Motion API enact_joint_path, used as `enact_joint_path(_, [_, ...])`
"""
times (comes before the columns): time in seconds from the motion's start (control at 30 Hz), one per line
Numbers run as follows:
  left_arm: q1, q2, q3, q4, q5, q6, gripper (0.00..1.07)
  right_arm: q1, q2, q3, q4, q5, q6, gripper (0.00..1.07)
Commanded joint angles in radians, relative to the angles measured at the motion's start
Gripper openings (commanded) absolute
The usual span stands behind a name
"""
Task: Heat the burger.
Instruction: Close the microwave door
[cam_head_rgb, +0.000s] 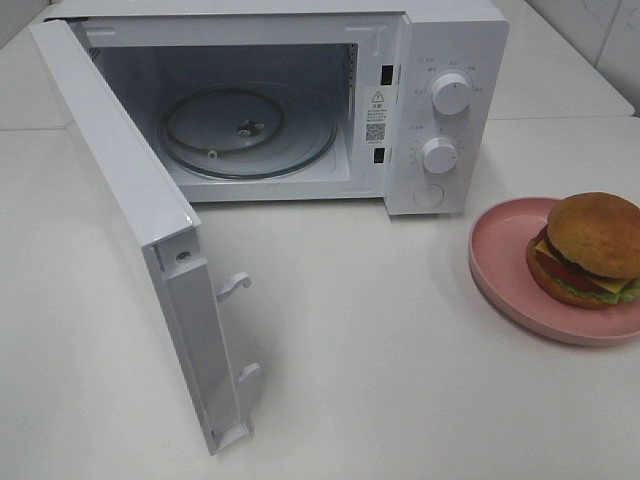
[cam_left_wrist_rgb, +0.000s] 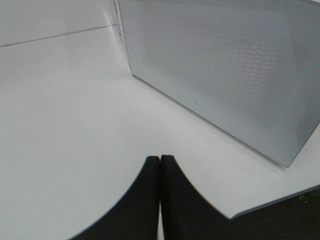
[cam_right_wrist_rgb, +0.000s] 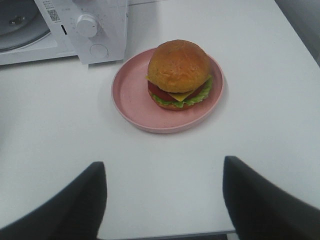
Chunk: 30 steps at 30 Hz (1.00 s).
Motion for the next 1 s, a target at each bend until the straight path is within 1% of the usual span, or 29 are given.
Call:
enact_joint_path(0.03, [0.004,-0.022,0.002,-0.003,-0.013,-0.003,0.00,0.017,-0.028,0.004,-0.022,-0.012,0.033,0.64])
enact_joint_path(0.07, [0.004,-0.022,0.002,-0.003,-0.013,-0.003,0.00,0.017,-0.028,0.004,-0.022,-0.012,0.033,0.64])
enact_joint_path(0.13, [0.004,-0.022,0.002,-0.003,-0.013,-0.003,0.00,0.063,-0.028,0.006,-0.029,-0.020,0.033,0.64])
enact_joint_path(0.33, [0.004,-0.022,0.002,-0.005,-0.013,-0.003,0.00,0.067,-0.028,0.009,-0.024,-0.028,0.036,0.64])
enact_joint_path(0.43, [0.004,-0.022,0.002,-0.006,-0.013,-0.003,0.00,0.067,-0.028,0.021,-0.021,-0.067,0.036,0.64])
enact_joint_path(0.47, [0.004,-0.022,0.001,-0.006,-0.014,-0.003,0.00,0.067,-0.028,0.039,-0.020,-0.100,0.034,0.64])
enact_joint_path(0.6, [0.004,-0.020,-0.007,-0.007,-0.025,-0.003,0.00,0.067,-0.028,0.044,-0.015,-0.107,0.029,0.64])
enact_joint_path(0.67, [0.004,-0.013,-0.020,-0.006,-0.046,-0.002,0.00,0.067,-0.028,0.044,-0.012,-0.107,0.024,0.64])
enact_joint_path(0.7, [0.004,-0.002,-0.028,-0.007,-0.097,-0.002,0.00,0.067,-0.028,0.044,-0.006,-0.107,0.018,0.64])
enact_joint_path(0.77, [0.004,0.004,-0.028,-0.007,-0.132,-0.002,0.00,0.067,-0.028,0.044,0.000,-0.107,0.006,0.64])
enact_joint_path(0.8, [0.004,0.022,-0.025,-0.006,-0.189,-0.002,0.00,0.067,-0.028,0.044,0.022,-0.107,-0.025,0.64])
enact_joint_path(0.83, [0.004,0.022,-0.025,-0.006,-0.189,-0.002,0.00,0.067,-0.028,0.044,0.022,-0.107,-0.025,0.64])
enact_joint_path(0.87, [0.004,0.044,-0.017,-0.007,-0.240,-0.002,0.00,0.067,-0.028,0.044,0.047,-0.107,-0.059,0.64])
enact_joint_path(1.0, [0.004,0.099,-0.001,-0.007,-0.305,-0.002,0.00,0.067,-0.028,0.044,0.054,-0.107,-0.071,0.64])
